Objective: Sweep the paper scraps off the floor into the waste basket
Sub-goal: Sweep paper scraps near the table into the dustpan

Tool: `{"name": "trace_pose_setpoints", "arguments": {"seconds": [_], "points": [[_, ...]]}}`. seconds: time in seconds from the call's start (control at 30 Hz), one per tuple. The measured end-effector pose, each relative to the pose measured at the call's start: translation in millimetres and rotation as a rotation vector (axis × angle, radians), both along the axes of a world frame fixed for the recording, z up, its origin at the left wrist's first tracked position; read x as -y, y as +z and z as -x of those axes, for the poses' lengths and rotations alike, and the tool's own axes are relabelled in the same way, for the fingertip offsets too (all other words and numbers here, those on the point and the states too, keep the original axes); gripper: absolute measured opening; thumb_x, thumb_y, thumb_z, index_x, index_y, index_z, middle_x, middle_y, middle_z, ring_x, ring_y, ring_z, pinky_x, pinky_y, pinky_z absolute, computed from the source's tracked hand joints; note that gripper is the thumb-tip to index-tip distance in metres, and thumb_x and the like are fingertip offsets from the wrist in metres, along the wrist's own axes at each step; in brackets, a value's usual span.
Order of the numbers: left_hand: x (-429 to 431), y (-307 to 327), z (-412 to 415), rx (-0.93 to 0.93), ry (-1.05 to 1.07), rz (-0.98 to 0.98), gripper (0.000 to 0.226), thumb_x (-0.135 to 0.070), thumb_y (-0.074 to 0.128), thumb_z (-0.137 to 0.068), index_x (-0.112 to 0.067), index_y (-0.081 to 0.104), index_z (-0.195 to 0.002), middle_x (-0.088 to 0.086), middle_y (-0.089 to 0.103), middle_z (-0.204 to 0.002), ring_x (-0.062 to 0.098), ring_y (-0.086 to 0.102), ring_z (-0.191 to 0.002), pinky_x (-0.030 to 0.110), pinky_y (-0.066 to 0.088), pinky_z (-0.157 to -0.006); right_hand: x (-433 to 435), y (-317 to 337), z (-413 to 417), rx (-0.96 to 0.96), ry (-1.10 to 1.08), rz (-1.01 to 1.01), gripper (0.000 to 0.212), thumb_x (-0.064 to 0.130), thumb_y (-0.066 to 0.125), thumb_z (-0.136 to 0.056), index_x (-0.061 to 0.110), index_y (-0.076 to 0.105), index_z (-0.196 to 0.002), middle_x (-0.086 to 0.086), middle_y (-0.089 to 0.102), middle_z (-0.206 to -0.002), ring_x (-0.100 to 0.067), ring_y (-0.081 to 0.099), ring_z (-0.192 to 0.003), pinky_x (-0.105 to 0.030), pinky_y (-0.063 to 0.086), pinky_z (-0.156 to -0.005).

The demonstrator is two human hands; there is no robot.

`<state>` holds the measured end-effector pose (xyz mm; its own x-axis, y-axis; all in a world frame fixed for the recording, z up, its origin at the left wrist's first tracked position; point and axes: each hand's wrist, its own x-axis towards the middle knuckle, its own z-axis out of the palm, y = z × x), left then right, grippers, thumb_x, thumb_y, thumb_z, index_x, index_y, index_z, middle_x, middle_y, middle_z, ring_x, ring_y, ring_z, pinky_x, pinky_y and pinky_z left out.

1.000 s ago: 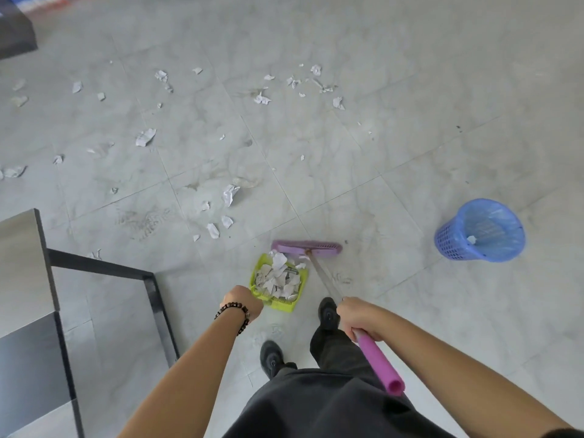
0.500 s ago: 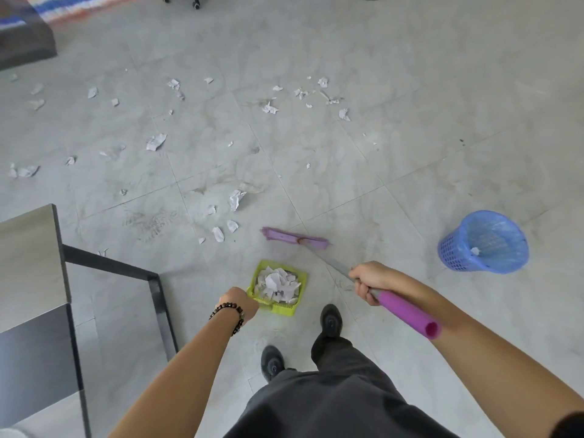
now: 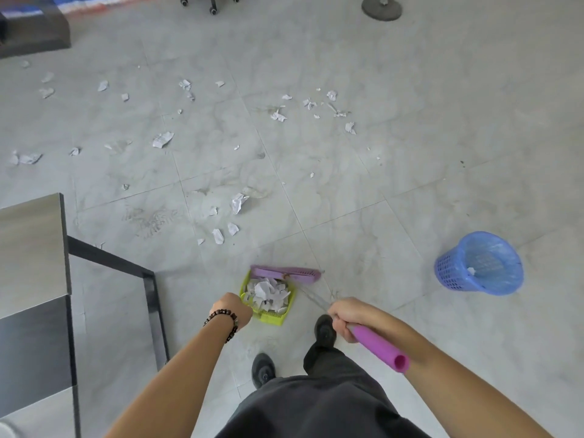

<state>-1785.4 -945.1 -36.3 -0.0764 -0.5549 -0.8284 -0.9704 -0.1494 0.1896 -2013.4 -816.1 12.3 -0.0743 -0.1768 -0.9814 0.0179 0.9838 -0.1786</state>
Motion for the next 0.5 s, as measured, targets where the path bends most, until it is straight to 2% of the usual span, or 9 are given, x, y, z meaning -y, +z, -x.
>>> {"name": "trace_pose_setpoints", "arguments": {"seconds": [0.07,0.13,0.23,0.4,0.5], "points": [[2.6,4.8,-4.6,-0.018,0.004,0.004,0.014,-0.010,0.044,-0.085,-0.006,0.056,-0.081,0.008,0.052,-0.061,0.021,0.047,-0.050,0.023,0.041,-0.052,2.2,11.9,13.6,0.080,-0.182,-0.061,0.029,0.018,0.045,-0.097,0.012,0.046,-0.069,0.006,0.042,-0.044,-0.003,0.039,-0.030,-0.014,0.033,-0.029],[6.5,9.6,-13.5,-0.025,0.024,0.012,0.013,-0.011,0.044,-0.083,-0.007,0.054,-0.076,0.008,0.052,-0.060,0.022,0.048,-0.049,0.022,0.041,-0.051,8.3,19.6,20.9,0.093,-0.262,-0.063,0.027,0.026,0.047,-0.098,0.012,0.049,-0.075,0.007,0.043,-0.049,-0.001,0.040,-0.033,-0.013,0.034,-0.030],[14.5,11.3,-32.2,-0.043,0.125,0.021,0.013,-0.008,0.042,-0.077,-0.006,0.054,-0.074,0.010,0.052,-0.058,0.023,0.047,-0.047,0.022,0.040,-0.049,20.9,23.7,10.8,0.099,-0.350,-0.013,0.024,0.026,0.045,-0.100,0.012,0.048,-0.080,0.007,0.042,-0.052,0.000,0.039,-0.032,-0.012,0.034,-0.029],[25.4,16.3,-65.3,-0.099,0.308,0.054,0.018,-0.006,0.041,-0.083,-0.004,0.046,-0.065,0.011,0.048,-0.051,0.022,0.045,-0.042,0.020,0.036,-0.044,54.8,19.7,-31.5,0.068,-0.301,0.085,0.030,0.016,0.038,-0.098,0.015,0.040,-0.068,0.006,0.039,-0.044,-0.003,0.035,-0.028,-0.012,0.029,-0.030],[37.8,14.0,-81.1,-0.120,0.406,0.066,0.015,-0.005,0.041,-0.082,-0.004,0.046,-0.068,0.011,0.046,-0.052,0.023,0.045,-0.044,0.021,0.037,-0.046,83.8,13.0,-45.8,-0.048,-0.226,0.206,0.028,0.009,0.037,-0.093,0.014,0.039,-0.066,0.002,0.040,-0.041,-0.007,0.035,-0.028,-0.013,0.029,-0.033]]}}
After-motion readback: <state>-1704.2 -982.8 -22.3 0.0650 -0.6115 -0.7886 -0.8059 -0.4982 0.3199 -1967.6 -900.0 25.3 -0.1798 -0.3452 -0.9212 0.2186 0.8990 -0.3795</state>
